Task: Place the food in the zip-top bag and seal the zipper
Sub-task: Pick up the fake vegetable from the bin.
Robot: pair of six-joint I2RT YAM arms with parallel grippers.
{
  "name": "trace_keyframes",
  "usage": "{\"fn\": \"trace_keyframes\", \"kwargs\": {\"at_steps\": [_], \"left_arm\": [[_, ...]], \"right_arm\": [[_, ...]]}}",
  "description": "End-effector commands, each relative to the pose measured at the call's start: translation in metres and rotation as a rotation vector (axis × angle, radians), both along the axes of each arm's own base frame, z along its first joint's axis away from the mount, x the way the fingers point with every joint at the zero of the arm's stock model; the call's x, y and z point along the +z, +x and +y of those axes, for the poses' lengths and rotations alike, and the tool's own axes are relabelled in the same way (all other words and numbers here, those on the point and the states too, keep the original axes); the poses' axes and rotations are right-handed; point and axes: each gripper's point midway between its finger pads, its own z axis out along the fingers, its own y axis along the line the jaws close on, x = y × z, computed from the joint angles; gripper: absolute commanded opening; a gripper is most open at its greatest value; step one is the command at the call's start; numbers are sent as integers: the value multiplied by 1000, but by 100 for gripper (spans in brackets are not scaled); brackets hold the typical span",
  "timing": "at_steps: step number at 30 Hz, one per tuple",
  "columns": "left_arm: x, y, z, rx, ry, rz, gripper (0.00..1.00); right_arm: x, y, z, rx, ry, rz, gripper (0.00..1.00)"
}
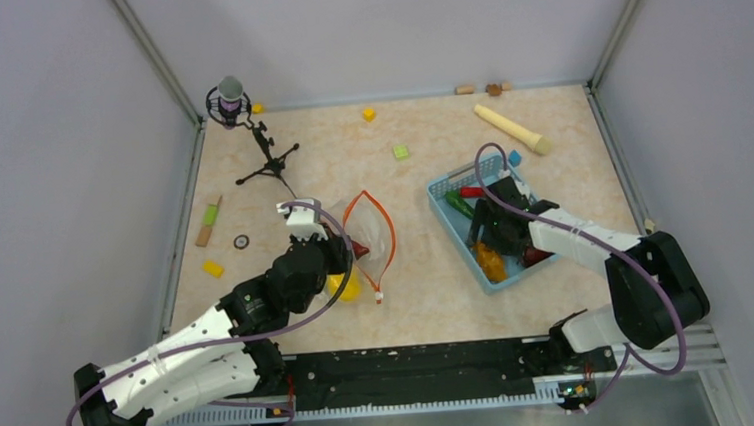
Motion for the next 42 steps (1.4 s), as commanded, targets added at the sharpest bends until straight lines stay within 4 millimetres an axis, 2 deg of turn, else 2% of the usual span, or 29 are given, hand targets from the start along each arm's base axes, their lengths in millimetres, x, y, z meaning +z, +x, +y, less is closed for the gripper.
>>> {"fn": "trace_keyframes", "kwargs": {"at_steps": [1,10,17,27,34,42], "left_arm": [[14,3,-2,10,-35,-33,0],[15,3,-1,12,-35,-35,0],[15,3,-2,9,-38,-34,0],[17,1,-2,4,-52,-36,0],[16,1,-1,5,-49,-36,0],[16,1,-2,2,-51,-34,0]], "right_arm": [[-7,-4,2,20,10,18,71],[-2,-6,-2,10,5,-1,26],[3,-8,-2,13,15,-15,2],[32,3,-9,-8,14,-152,0],[68,11,-13,-26,44,-310,0],[98,12,-23,-63,59,-447,0]]}}
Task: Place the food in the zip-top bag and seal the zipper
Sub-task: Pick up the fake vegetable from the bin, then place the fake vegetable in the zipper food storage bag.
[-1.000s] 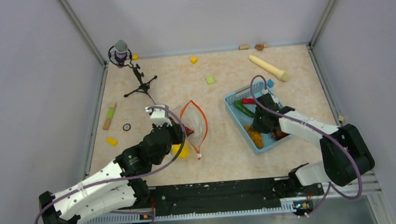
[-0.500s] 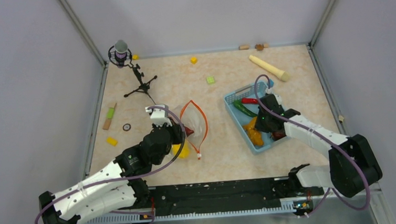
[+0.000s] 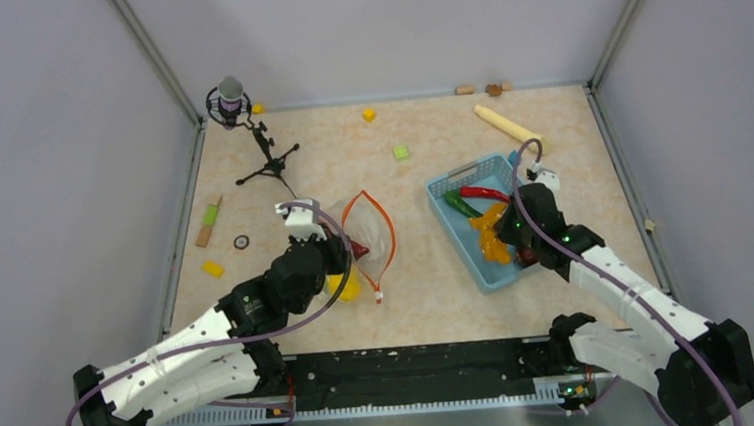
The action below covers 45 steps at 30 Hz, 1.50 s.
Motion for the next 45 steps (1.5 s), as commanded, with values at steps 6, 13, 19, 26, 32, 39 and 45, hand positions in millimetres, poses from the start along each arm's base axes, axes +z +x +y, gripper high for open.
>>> {"fn": "trace_keyframes", "kwargs": {"at_steps": [6,13,19,26,32,39,45], "left_arm": [[14,1,-4,-4,-47,-27,0],[15,0,-5,-10,-53,-28,0],[15,0,-5,-13,-54,-28,0],[13,1,-3,-2,-44,-30,0],[13,1,-5,-9,-49,-32,0],[12,0,-8,-18,-60,-27,0],[10,0,-10,-24,-64,-19,0]], "right_arm": [[46,5,-9,-39,51,-210,0],[92,5,19,84,199,-355,0],[131,-15,96,516,429,-444,0],[133,-20,162,690,327,-416,0],[137,-11,206,718,354,-379,0],[125,-4,243,574,237,-352,0],[117,-4,267,461,187,-354,0]]}}
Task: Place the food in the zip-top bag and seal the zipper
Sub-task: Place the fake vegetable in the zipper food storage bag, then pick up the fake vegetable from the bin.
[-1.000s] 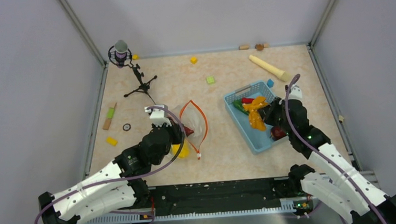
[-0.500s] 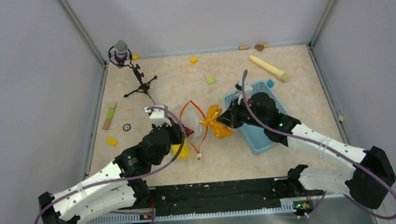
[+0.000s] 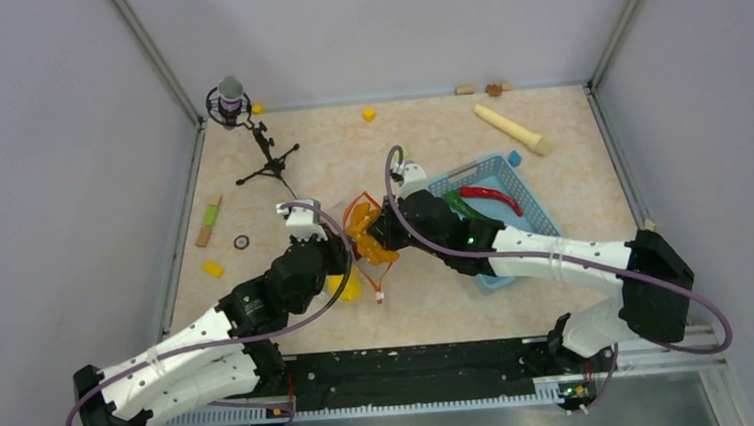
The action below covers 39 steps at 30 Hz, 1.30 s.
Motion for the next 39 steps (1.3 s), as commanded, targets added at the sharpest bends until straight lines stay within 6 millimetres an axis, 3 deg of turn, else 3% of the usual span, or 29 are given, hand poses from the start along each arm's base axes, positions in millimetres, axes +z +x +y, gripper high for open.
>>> {"fn": "trace_keyframes", "kwargs": {"at_steps": [1,3,6,9,14,17,20,22,29,34,37,39], "left_arm": [[10,1,-8,-13,-59,-19,0],[10,0,-8,-14,-62,-18,0],[10,1,-8,-12,-63,-17,0],[9,1,-9,-13,-59,-15,0],[9,1,-9,-12,-61,-15,0],[10,1,-8,-7,-61,-17,0],[11,0,-8,-10,-66,-18,0],[11,0,-7,-8,-68,-21,0],[13,0,-6,-5,-73,-24,0],[11,0,-8,-13,-69,-17,0],[10,1,-7,-8,-60,-19,0],[10,1,-8,-12,-60,-18,0]], "right_arm": [[21,22,8,-178,16,-42,1],[18,19,16,-165,15,-33,8],[20,12,33,-111,48,-33,29],[22,4,47,-29,71,-45,41],[25,-1,47,37,58,-95,54],[24,-1,36,32,31,-140,70],[25,4,18,-13,-8,-187,91],[28,5,5,-33,-25,-217,98],[32,24,-58,-172,-119,-251,99],[9,59,-126,-255,-234,-125,98],[5,81,-181,-316,-450,-166,98],[3,87,-197,-198,-685,-274,98]]}}
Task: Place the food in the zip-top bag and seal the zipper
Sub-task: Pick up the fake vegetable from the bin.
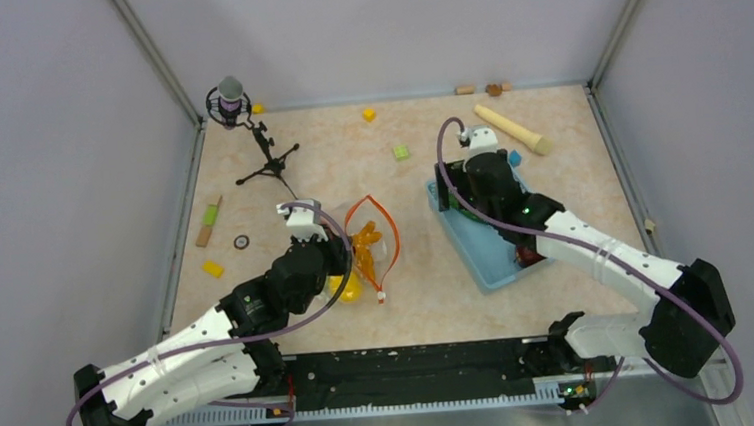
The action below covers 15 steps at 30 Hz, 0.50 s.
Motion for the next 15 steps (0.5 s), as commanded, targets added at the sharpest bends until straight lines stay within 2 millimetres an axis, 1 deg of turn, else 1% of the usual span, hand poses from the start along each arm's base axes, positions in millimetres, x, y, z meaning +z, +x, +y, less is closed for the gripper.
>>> {"fn": "trace_keyframes", "kwargs": {"at_steps": [1,2,3,5,8,11,13,15], "left_arm": [[13,2,-6,-9,-51,-31,0],[13,1,-7,-15,-51,-30,0],[13,1,-7,-16,-51,-30,0],[14,2,-6,-10,-49,-35,0],[13,2,-6,-7,-47,-34,0],[12,1,-9,-25,-51,-30,0],[11,1,-10,-28,-47,-26,0],[9,1,-12,-34,-44,-20,0]], "right_arm": [[2,5,-41,192,-502,-55,99],[-5,5,-49,225,-597,-37,99],[-8,6,-60,212,-661,-5,99],[-13,1,-85,107,-694,105,99],[-20,-10,-111,-71,-661,201,99],[-38,-27,-124,-189,-580,273,99],[-50,-35,-134,-257,-527,316,99],[-61,-41,-143,-300,-519,349,99]]}}
